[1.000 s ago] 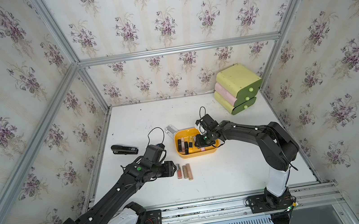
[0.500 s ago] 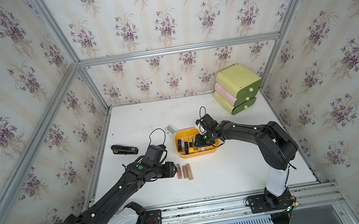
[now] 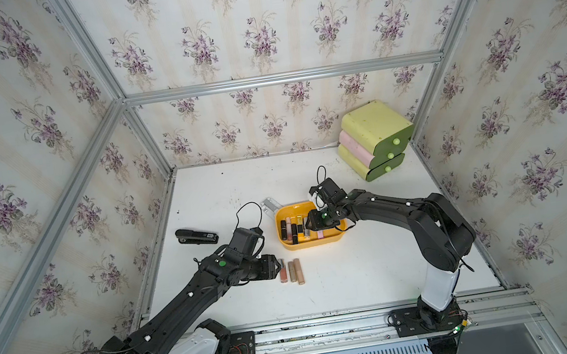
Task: Put the lipstick into the storage box
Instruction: Place the lipstick in the storage box, then pick up the lipstick at the center of the board.
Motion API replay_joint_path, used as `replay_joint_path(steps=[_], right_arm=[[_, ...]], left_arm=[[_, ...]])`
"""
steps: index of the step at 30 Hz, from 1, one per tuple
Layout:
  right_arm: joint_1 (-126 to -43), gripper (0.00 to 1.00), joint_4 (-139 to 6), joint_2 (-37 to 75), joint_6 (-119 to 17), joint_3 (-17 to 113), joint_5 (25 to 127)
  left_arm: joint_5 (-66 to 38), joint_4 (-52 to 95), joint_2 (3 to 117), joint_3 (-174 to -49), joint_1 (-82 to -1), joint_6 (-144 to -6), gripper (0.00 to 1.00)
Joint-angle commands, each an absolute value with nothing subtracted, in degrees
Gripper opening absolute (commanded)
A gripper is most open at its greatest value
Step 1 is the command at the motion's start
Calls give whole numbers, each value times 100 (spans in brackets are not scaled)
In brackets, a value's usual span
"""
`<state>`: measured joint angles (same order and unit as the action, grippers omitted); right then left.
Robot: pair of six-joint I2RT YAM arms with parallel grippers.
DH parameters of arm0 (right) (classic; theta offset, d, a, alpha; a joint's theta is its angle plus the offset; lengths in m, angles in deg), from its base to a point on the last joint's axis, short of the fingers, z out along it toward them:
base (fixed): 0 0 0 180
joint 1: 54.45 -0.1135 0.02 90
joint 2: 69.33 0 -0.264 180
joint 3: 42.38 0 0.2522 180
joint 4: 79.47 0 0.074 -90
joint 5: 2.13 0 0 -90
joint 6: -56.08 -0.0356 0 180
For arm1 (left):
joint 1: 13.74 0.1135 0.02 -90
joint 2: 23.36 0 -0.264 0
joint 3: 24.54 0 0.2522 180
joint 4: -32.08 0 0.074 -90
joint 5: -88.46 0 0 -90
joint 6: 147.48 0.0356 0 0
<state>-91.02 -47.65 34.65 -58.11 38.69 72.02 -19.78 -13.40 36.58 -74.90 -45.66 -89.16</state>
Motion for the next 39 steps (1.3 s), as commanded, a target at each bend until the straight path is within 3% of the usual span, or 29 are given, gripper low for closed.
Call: replay_joint_path(steps=[1,26,39], right_arm=[[-9101,44,-4791,3305,-5765,3829,7179],[-9116,54,-5004,705,-6245,2317,6809],[-9129,55,-5235,304,-6402,1611,6733]], left_arm=[[-2037,-1286,3633,-7539,-4564,-8880,60],[-1686,-1649,3910,-7709,-4757,-8842,59],[-1485,-1707,4991,-8198,-4942,-8642,58]])
